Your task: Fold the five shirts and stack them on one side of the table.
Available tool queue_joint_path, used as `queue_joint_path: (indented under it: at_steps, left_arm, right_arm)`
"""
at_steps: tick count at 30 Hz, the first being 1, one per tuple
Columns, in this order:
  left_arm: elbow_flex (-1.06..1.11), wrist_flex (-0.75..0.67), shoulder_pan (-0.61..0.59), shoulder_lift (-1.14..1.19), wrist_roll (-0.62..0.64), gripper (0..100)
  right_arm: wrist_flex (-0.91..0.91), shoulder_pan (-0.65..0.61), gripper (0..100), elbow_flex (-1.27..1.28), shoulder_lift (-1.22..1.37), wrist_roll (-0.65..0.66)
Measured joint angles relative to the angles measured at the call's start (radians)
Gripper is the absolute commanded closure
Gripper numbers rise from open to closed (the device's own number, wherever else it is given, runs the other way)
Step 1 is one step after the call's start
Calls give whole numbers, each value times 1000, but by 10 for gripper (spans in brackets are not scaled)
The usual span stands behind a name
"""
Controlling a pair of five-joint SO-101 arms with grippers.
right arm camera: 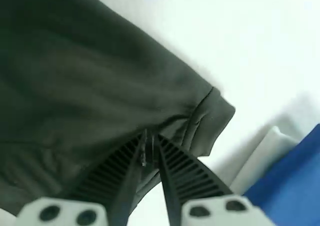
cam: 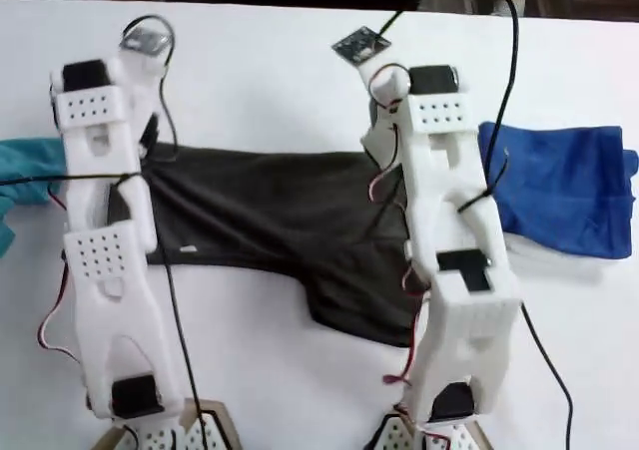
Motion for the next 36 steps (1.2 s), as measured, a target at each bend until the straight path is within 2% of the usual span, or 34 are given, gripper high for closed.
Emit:
queue_joint_path:
  at_steps: [5, 9, 14, 22, 26, 31, 36]
  left_arm:
    - [264, -6, 43, -221, -6, 972]
    - [485, -72, 34, -319, -6, 972]
    - [792, -204, 23, -419, -6, 972]
    - [1341, -555, 26, -666, 29, 973]
    - [1530, -715, 26, -703, 68, 973]
    - [1585, -769, 21, -738, 103, 973]
    - [1591, -773, 18, -738, 103, 973]
  right_arm:
    - [-253, -46, 978, 471, -316, 0]
    - [-471, -100, 978, 931, -601, 0]
    - [-546, -160, 978, 1312, -856, 0]
    - [-569, -245, 978, 1438, -928, 0]
    - [-598, -307, 978, 1471, -918, 0]
    - [-623, -446, 978, 1510, -885, 0]
    - [-660, -516, 978, 1536, -845, 0]
